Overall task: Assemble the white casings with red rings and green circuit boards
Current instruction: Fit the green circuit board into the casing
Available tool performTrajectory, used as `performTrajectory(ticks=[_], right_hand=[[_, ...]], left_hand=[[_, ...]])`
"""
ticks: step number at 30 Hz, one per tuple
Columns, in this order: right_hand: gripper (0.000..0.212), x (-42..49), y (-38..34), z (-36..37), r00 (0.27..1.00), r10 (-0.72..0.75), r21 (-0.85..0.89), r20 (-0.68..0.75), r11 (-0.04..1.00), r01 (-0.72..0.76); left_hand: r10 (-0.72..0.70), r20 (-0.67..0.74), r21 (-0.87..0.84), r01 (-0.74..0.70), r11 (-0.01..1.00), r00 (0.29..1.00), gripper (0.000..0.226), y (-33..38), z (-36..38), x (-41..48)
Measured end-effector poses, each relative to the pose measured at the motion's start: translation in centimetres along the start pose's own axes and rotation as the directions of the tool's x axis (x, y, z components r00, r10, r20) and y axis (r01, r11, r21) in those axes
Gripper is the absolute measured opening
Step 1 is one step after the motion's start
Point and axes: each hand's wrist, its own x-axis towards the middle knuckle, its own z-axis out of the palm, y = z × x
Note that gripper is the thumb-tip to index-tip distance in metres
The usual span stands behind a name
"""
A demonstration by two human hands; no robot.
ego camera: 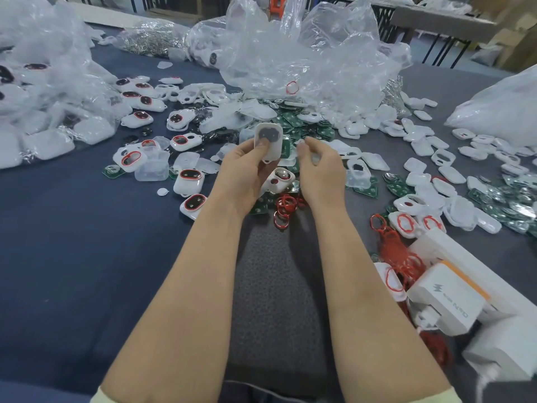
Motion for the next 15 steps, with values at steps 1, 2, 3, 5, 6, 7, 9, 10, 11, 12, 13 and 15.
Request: performTrajectory(ticks=[1, 2, 3, 5, 6, 7, 9, 10, 11, 12, 13, 15], right_hand=[[0.028, -0.1, -0.2, 0.0, 1.000, -0.019, 0.035, 0.023, 0.999, 0.019], [0.024, -0.2, -0.4, 0.1, 0.998, -0.027, 0.070, 0.054, 0.997, 0.024], [0.019, -0.3, -0.5, 0.3, 0.997, -0.028, 0.084, 0.078, 0.996, 0.021], [0.009, -0.2, -0.5, 0.3, 0.997, -0.006, 0.103, 0.072, 0.995, -0.002], [0.005, -0.1, -0.4, 0.2, 0.998, 0.023, 0.135, 0.050, 0.990, -0.030], [0.009, 0.0, -0.4, 0.0, 0.998, 0.058, 0.175, 0.016, 0.983, -0.060], [0.011, 0.2, -0.3, -0.5, 0.992, 0.123, 0.290, -0.032, 0.951, -0.108], [0.010, 0.3, -0.3, -0.8, 0.989, 0.140, 0.350, -0.035, 0.929, -0.119], [0.011, 0.3, -0.4, -1.0, 0.990, 0.138, 0.386, -0.030, 0.915, -0.116], [0.013, 0.4, -0.5, -1.2, 0.992, 0.120, 0.399, -0.025, 0.912, -0.100], [0.014, 0.3, -0.7, -1.3, 0.996, 0.089, 0.385, -0.022, 0.920, -0.074], [0.013, 0.1, -1.1, -1.5, 0.999, 0.022, 0.339, -0.030, 0.941, -0.011]], left_hand=[[0.004, 0.010, 0.012, -0.004, 1.000, 1.000, 0.018, -0.1, 0.0, 0.0], [0.008, 0.018, 0.026, -0.009, 1.000, 1.000, 0.019, -0.1, 0.1, 0.0], [0.011, 0.021, 0.041, -0.012, 0.999, 1.000, 0.020, -0.1, 0.2, 0.0], [0.006, 0.018, 0.055, -0.007, 0.998, 1.000, 0.020, -0.2, 0.3, 0.0], [0.000, 0.012, 0.058, -0.001, 0.998, 1.000, 0.019, -0.2, 0.3, 0.0], [-0.007, -0.006, 0.072, 0.007, 0.997, 1.000, 0.018, -0.2, 0.3, 0.0], [-0.011, -0.074, 0.139, 0.021, 0.990, 0.997, 0.017, -0.2, 0.1, 0.1], [-0.008, -0.096, 0.168, 0.024, 0.986, 0.995, 0.017, -0.2, 0.1, 0.1], [-0.005, -0.100, 0.184, 0.024, 0.983, 0.995, 0.017, -0.2, 0.1, 0.0], [-0.006, -0.094, 0.192, 0.024, 0.981, 0.996, 0.018, -0.2, 0.1, 0.0], [-0.013, -0.087, 0.194, 0.029, 0.981, 0.996, 0.019, -0.2, 0.2, -0.1], [-0.033, -0.083, 0.178, 0.047, 0.983, 0.996, 0.021, -0.1, 0.4, -0.2]])
